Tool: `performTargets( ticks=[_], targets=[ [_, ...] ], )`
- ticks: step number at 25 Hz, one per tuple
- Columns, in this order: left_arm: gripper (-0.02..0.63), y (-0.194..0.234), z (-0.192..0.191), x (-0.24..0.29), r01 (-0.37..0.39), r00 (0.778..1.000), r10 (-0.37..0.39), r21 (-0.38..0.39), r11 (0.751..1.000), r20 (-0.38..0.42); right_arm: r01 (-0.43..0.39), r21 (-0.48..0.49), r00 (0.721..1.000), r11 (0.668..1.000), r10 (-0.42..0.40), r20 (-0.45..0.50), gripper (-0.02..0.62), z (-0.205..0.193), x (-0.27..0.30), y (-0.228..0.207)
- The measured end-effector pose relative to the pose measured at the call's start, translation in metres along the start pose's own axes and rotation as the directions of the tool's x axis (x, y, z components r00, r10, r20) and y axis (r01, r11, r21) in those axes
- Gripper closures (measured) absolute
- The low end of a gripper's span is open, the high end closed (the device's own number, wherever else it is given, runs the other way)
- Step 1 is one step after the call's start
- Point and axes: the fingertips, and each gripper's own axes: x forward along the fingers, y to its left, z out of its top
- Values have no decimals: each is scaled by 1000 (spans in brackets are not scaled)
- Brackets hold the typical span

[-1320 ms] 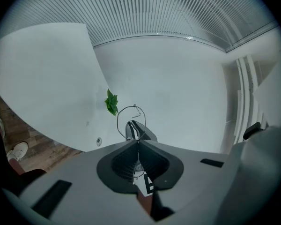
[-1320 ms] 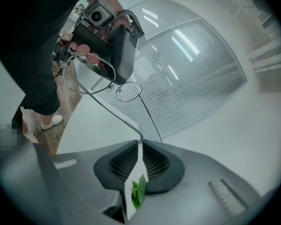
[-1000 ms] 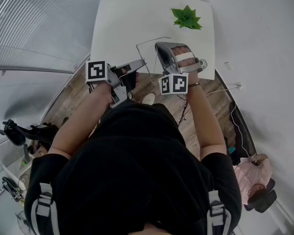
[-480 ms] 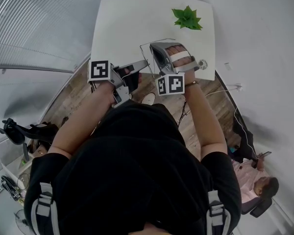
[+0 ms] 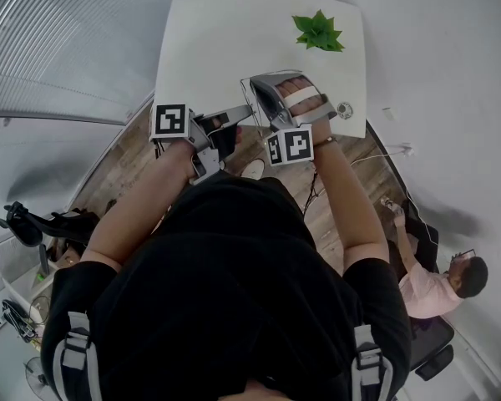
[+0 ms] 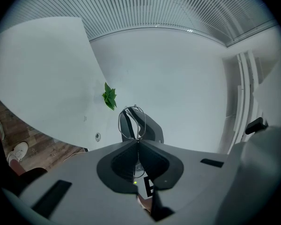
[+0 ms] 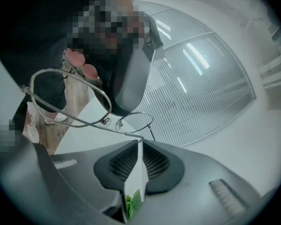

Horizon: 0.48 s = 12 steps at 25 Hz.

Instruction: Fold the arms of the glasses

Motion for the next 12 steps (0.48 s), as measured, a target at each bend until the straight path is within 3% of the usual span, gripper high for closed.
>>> performTargets(
  ticks=[12],
  targets=[
    [592, -4, -7, 2, 10, 1000, -10, 0, 1000, -30, -23, -48, 998, 999, 25, 56, 549, 10, -4, 4]
  ],
)
